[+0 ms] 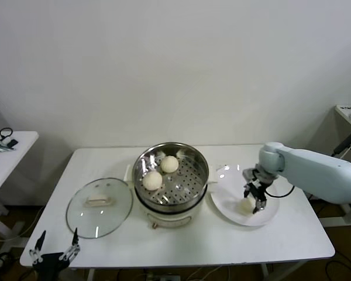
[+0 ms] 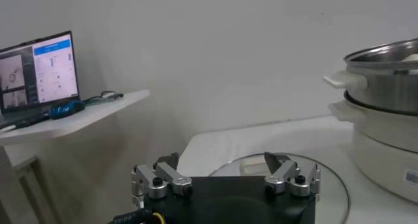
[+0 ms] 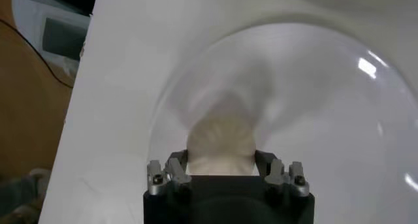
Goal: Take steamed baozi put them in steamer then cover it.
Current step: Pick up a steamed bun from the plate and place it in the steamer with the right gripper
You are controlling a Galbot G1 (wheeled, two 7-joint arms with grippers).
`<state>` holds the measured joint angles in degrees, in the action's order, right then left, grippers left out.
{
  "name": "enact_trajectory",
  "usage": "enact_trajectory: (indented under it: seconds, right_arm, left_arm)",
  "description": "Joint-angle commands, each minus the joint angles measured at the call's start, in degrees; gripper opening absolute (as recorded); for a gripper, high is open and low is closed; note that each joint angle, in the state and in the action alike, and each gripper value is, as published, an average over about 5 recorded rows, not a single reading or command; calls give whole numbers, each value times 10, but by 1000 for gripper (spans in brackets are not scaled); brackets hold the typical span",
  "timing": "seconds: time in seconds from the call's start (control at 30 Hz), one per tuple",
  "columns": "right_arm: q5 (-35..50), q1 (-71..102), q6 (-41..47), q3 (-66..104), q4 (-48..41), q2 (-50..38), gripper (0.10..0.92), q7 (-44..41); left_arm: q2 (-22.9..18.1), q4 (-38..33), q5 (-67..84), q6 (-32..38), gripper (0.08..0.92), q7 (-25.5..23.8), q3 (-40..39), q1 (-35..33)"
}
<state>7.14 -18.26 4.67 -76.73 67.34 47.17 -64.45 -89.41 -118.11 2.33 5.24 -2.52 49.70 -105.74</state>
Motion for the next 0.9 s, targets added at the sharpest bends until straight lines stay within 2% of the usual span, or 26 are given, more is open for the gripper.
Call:
enact_trajectory:
  seconds: [0.03,0.3,0.43,0.63,0.9]
  right_arm:
    - [-18,-82,-108,-11,8,12,679,-28]
    - [-33,-229,-248,-38,-4,69,671,-59]
    - [-14,-288,-297,-54,6,106,670,-68]
    - [-8,-314,-346,-37,8,170,670,-81]
    - [-34,-262,-359,6,17,261,678,-85]
  left_arm:
    - [0,-1,0,0,823,0,-1,-1]
    - [-1,2,0,0,823,0,-4,1]
    - [-3,4,-4,-1,823,0,-11,4]
    - [-3,4,-8,-3,823,0,-17,7]
    - [0,10,-6,1,823,0,-16,3]
